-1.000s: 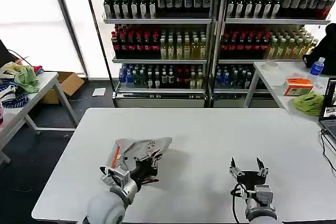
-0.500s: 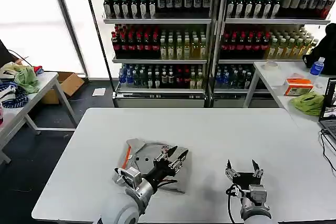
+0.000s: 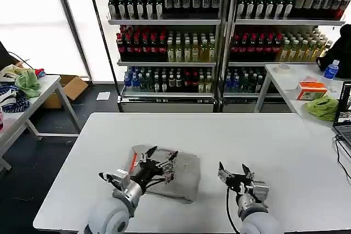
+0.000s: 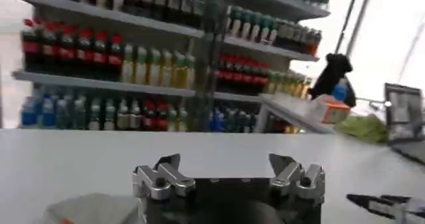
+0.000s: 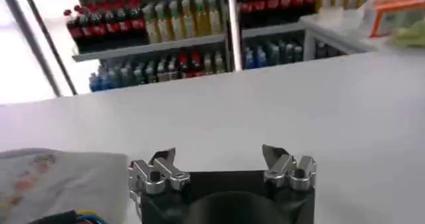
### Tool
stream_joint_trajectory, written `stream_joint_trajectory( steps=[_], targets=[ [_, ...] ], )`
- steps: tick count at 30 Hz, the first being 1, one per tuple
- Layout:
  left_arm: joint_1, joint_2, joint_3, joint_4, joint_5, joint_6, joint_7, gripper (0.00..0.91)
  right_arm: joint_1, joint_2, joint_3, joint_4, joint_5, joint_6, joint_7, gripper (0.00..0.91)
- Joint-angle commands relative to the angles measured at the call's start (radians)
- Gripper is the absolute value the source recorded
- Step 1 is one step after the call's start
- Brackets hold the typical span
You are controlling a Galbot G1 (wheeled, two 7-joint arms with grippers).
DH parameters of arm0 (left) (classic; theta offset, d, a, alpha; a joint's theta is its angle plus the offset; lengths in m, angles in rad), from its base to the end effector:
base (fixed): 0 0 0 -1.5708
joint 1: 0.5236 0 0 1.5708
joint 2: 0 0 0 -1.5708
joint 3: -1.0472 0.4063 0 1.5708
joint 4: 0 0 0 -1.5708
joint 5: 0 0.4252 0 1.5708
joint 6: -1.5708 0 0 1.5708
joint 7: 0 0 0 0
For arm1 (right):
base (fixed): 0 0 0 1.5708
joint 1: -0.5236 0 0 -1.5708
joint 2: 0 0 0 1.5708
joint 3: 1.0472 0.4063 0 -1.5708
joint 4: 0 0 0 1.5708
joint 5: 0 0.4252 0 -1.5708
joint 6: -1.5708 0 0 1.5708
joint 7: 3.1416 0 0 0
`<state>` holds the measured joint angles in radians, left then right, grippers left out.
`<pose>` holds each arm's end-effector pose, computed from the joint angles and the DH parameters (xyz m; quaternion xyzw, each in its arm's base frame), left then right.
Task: Fold and organize the clothes.
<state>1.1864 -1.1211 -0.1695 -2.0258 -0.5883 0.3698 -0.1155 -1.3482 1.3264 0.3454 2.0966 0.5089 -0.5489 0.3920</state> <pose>0.3194 -0.0239 -0.3024 -0.2143 -0.9643 0.0676 0.1401 0.2855 0.0166 -0.3011 0.0032 -0.9713 -0.0853 0.2222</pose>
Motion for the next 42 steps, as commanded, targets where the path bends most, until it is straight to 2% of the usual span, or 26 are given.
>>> stream_joint_trajectory(
  steps=[1, 4, 7, 9, 11, 12, 13, 18, 26, 27, 28, 29, 30, 31, 42],
  targets=[
    [0.039, 0.072, -0.18, -0.02, 0.011, 0.026, -0.066, 0.907, 0.135, 0.001, -0.165, -0.076, 0.288, -0.03, 0.069, 0.907],
    [0.044, 0.073, -0.207, -0.005, 0.007, 0.025, -0.071, 0.907, 0.154, 0.015, -0.193, -0.105, 0.301, -0.029, 0.092, 0.907],
    [0.047, 0.077, -0.228, -0.009, -0.006, 0.028, -0.079, 0.907, 0.17, 0.021, -0.225, -0.123, 0.344, -0.03, 0.15, 0.907],
    [0.052, 0.08, -0.234, -0.011, -0.007, 0.03, -0.082, 0.907, 0.172, 0.015, -0.237, -0.123, 0.365, -0.031, 0.167, 0.907],
    [0.06, 0.083, -0.24, -0.011, -0.005, 0.032, -0.082, 0.907, 0.177, 0.001, -0.245, -0.122, 0.403, -0.032, 0.187, 0.867],
    [0.063, 0.083, -0.24, -0.012, -0.005, 0.033, -0.082, 0.907, 0.178, -0.001, -0.246, -0.125, 0.408, -0.032, 0.191, 0.806],
    [0.067, 0.083, -0.242, -0.012, -0.005, 0.035, -0.083, 0.907, 0.183, -0.008, -0.247, -0.129, 0.41, -0.032, 0.191, 0.786],
    [0.069, 0.077, -0.244, -0.008, -0.005, 0.04, -0.084, 0.907, 0.192, -0.024, -0.268, -0.128, 0.407, -0.033, 0.189, 0.786],
    [0.072, 0.072, -0.24, -0.006, -0.01, 0.045, -0.083, 0.907, 0.195, -0.018, -0.328, -0.142, 0.341, -0.033, 0.19, 0.685],
    [0.072, 0.073, -0.24, -0.008, -0.012, 0.046, -0.083, 0.907, 0.194, -0.015, -0.329, -0.143, 0.329, -0.032, 0.19, 0.564],
    [0.072, 0.073, -0.24, -0.009, -0.012, 0.047, -0.083, 0.907, 0.194, -0.014, -0.329, -0.144, 0.327, -0.032, 0.19, 0.494],
    [0.073, 0.074, -0.24, -0.01, -0.013, 0.047, -0.083, 0.907, 0.192, -0.013, -0.326, -0.145, 0.317, -0.032, 0.189, 0.353],
    [0.075, 0.074, -0.24, -0.011, -0.012, 0.048, -0.083, 0.907, 0.191, -0.011, -0.322, -0.144, 0.313, -0.031, 0.19, 0.252],
    [0.076, 0.075, -0.239, -0.011, -0.012, 0.048, -0.083, 0.907, 0.19, -0.011, -0.319, -0.142, 0.312, -0.031, 0.19, 0.0],
    [0.048, 0.055, -0.238, 0.001, -0.016, 0.043, -0.091, 0.907, 0.188, -0.039, -0.233, -0.145, 0.27, -0.03, 0.175, 0.0]
  ],
)
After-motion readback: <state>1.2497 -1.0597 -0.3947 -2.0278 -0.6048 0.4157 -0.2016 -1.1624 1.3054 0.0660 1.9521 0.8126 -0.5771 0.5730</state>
